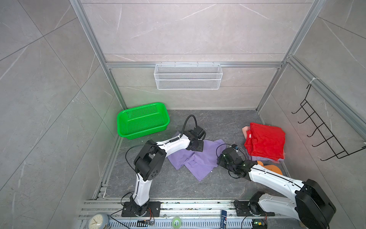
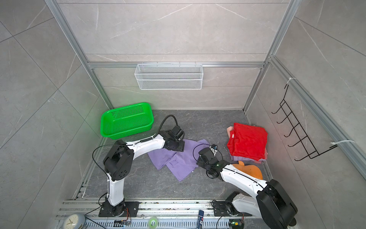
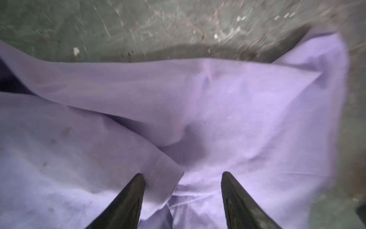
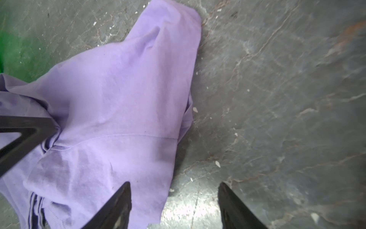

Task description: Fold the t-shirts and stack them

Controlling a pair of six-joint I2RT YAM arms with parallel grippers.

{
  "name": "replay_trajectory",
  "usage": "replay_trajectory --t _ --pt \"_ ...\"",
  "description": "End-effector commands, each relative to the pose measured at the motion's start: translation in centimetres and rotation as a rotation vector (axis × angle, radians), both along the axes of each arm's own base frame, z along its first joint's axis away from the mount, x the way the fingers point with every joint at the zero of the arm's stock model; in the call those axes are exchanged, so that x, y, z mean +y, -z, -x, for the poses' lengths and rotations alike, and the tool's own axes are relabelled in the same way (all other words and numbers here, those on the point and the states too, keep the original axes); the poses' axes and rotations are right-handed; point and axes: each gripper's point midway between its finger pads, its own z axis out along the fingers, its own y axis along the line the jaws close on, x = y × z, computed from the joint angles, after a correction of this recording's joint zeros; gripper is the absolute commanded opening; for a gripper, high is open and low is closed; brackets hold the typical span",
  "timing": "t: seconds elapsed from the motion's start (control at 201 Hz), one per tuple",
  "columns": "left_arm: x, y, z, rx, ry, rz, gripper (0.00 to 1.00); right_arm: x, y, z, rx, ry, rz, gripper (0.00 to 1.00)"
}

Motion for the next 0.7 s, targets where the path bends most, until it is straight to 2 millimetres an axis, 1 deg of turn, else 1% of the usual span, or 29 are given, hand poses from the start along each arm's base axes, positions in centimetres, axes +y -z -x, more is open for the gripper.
replay_trajectory --t 0.0,0.124,0.204,0.279,0.383,0.453,0.483,0.528,0.548,0.552,0.577,0.587,0.597,0.612,0.627,0.647,0.697 --pt "2.0 0.2 -0.5 -0.024 -0.021 -0.123 0.64 0.9 0.6 0.1 -0.001 -0.002 -0.066 0.7" --pt "2.9 0.6 -0.7 -0.045 -0.042 -0.17 0.6 1.5 1.4 0.0 0.007 -0.016 -0.08 0.7" --pt "3.1 0.8 -0.9 -0.053 -0.048 -0.178 0.5 2.1 2.0 -0.4 0.007 -0.032 -0.095 0.69" --pt "3.2 1.0 -1.1 -0.061 -0.056 -0.187 0.34 2.6 2.5 -0.6 0.029 -0.032 -0.101 0.68" --pt "3.3 0.9 -1.3 -0.073 -0.069 -0.173 0.23 4.0 2.7 -0.7 0.03 -0.054 -0.137 0.65" --pt "3.3 0.6 -1.3 -0.079 -0.076 -0.15 0.17 4.6 2.8 -0.8 0.033 -0.069 -0.136 0.61" --pt "3.3 0.5 -1.3 -0.082 -0.082 -0.142 0.15 4.9 2.7 -0.9 0.03 -0.075 -0.134 0.57" --pt "3.4 0.3 -1.4 -0.086 -0.088 -0.131 0.1 5.1 2.5 -1.1 0.023 -0.077 -0.131 0.49" --pt "3.5 0.2 -1.3 -0.087 -0.09 -0.126 0.07 5.2 2.4 -1.2 0.019 -0.08 -0.128 0.42" --pt "3.5 0.1 -1.3 -0.088 -0.09 -0.124 0.06 5.2 2.4 -1.2 0.019 -0.08 -0.128 0.42" --pt "3.6 -0.1 -1.3 -0.091 -0.092 -0.12 0.04 5.3 2.1 -1.4 0.011 -0.08 -0.124 0.34" --pt "3.6 -0.2 -1.4 -0.093 -0.096 -0.118 0.03 5.3 2.1 -1.4 0.01 -0.078 -0.123 0.33" --pt "3.7 -0.2 -1.3 -0.094 -0.097 -0.116 0.03 5.3 1.9 -1.4 0.009 -0.078 -0.119 0.29" --pt "3.8 -0.4 -1.3 -0.097 -0.099 -0.113 0.02 5.2 1.8 -1.5 0.007 -0.076 -0.113 0.25" --pt "3.8 -0.6 -1.3 -0.1 -0.101 -0.109 0.01 5.2 1.7 -1.5 0.006 -0.077 -0.111 0.23" --pt "4.0 -0.8 -1.3 -0.104 -0.104 -0.106 0.0 5.1 1.4 -1.5 0.0 -0.076 -0.102 0.18" --pt "4.4 -1.6 -1.4 -0.118 -0.111 -0.095 0.0 4.8 0.8 -1.6 -0.01 -0.074 -0.077 0.12"
